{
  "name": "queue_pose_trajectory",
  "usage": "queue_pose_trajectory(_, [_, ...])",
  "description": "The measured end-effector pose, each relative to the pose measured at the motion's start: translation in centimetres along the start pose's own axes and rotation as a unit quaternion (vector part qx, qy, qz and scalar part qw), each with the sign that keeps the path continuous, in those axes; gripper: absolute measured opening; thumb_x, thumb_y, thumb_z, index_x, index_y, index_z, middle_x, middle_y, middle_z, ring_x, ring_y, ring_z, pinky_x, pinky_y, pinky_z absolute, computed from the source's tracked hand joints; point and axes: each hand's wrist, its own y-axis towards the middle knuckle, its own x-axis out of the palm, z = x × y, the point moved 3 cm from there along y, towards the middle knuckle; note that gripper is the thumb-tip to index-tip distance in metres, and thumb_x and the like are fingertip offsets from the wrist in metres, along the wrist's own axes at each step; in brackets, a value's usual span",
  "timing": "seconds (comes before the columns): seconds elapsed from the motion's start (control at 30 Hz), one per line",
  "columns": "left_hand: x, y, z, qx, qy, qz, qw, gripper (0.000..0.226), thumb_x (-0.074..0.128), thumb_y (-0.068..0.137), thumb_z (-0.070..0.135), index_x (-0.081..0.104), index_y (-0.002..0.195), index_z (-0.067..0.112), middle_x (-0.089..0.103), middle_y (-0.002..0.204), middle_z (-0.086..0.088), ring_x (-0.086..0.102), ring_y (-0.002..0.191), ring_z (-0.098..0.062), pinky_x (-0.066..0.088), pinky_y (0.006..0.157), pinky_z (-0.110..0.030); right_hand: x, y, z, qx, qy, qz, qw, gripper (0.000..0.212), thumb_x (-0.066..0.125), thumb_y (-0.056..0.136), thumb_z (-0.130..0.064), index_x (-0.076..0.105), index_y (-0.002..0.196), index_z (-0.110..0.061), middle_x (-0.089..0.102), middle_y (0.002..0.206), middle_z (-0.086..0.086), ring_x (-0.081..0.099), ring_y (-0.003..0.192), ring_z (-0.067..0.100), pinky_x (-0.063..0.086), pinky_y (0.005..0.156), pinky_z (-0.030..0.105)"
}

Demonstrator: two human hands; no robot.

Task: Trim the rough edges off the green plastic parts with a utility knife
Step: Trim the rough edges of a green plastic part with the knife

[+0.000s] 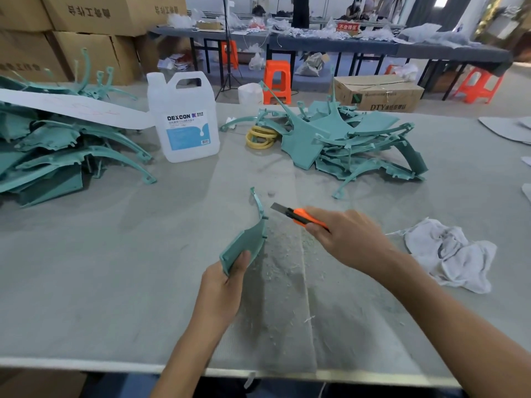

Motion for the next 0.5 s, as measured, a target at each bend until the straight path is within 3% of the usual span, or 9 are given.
queue_pose_trajectory(0.1, [0.0, 0.1, 0.3, 0.005, -0.006, 0.004, 1.000, 0.016, 0.055, 0.091, 0.062, 0.067, 0.094, 0.051, 0.072, 0.084, 0.027, 0.064, 0.077, 0.008, 0.046, 0.066, -0.008, 0.3, -0.6, 0.1, -0.003, 0.088, 0.034, 0.995, 0.025, 0.044, 0.105, -0.043, 0.052, 0.128, -0.051, 0.063, 0.072, -0.005, 0.060, 0.061, 0.013, 0.054, 0.061, 0.038])
queue_pose_trajectory(0.2, [0.0, 0.2, -0.1, 0.005, -0.002, 0.019, 1.000, 0.031, 0.054, 0.092, 0.063, 0.070, 0.084, 0.037, 0.065, 0.063, 0.025, 0.055, 0.058, 0.007, 0.041, 0.055, -0.011, 0.8, -2.2, -2.1, -0.063, 0.187, 0.042, 0.979, 0.032, 0.044, 0.099, -0.058, 0.038, 0.122, -0.079, 0.066, 0.075, -0.009, 0.064, 0.061, 0.011, 0.053, 0.053, 0.028])
queue_pose_trajectory(0.27, [-0.1, 0.3, -0.1, -0.002, 0.004, 0.024, 1.000, 0.033, 0.054, 0.090, 0.064, 0.071, 0.080, 0.038, 0.062, 0.059, 0.023, 0.051, 0.054, 0.004, 0.040, 0.052, -0.013, 1.5, -2.4, -2.6, -0.072, 0.183, 0.021, 0.980, 0.036, 0.045, 0.099, -0.058, 0.039, 0.130, -0.075, 0.067, 0.075, -0.008, 0.065, 0.063, 0.010, 0.053, 0.056, 0.028])
queue_pose_trajectory(0.37, [0.0, 0.3, 0.2, -0.006, -0.012, 0.007, 1.000, 0.015, 0.057, 0.090, 0.062, 0.070, 0.085, 0.059, 0.072, 0.083, 0.028, 0.064, 0.077, 0.009, 0.048, 0.068, -0.011, 1.1, -1.3, -1.4, -0.020, 0.115, 0.046, 0.992, 0.039, 0.047, 0.103, -0.047, 0.045, 0.142, -0.051, 0.063, 0.068, -0.006, 0.060, 0.057, 0.011, 0.053, 0.057, 0.033])
queue_pose_trajectory(0.43, [-0.1, 0.1, 0.3, -0.005, -0.009, 0.005, 1.000, 0.017, 0.054, 0.089, 0.058, 0.070, 0.089, 0.053, 0.072, 0.084, 0.028, 0.064, 0.078, 0.010, 0.049, 0.068, -0.010, 0.6, -1.3, -1.0, -0.006, 0.100, 0.083, 0.992, 0.039, 0.046, 0.104, -0.046, 0.041, 0.143, -0.049, 0.060, 0.066, -0.007, 0.057, 0.055, 0.011, 0.049, 0.055, 0.031])
queue_pose_trajectory(0.5, [-0.2, 0.1, 0.3, -0.002, -0.002, 0.014, 1.000, 0.027, 0.052, 0.088, 0.058, 0.070, 0.090, 0.037, 0.067, 0.068, 0.026, 0.057, 0.062, 0.010, 0.044, 0.057, -0.011, 0.7, -2.3, -1.8, -0.033, 0.140, 0.118, 0.982, 0.041, 0.044, 0.103, -0.051, 0.035, 0.142, -0.057, 0.061, 0.066, -0.008, 0.058, 0.055, 0.009, 0.046, 0.051, 0.025])
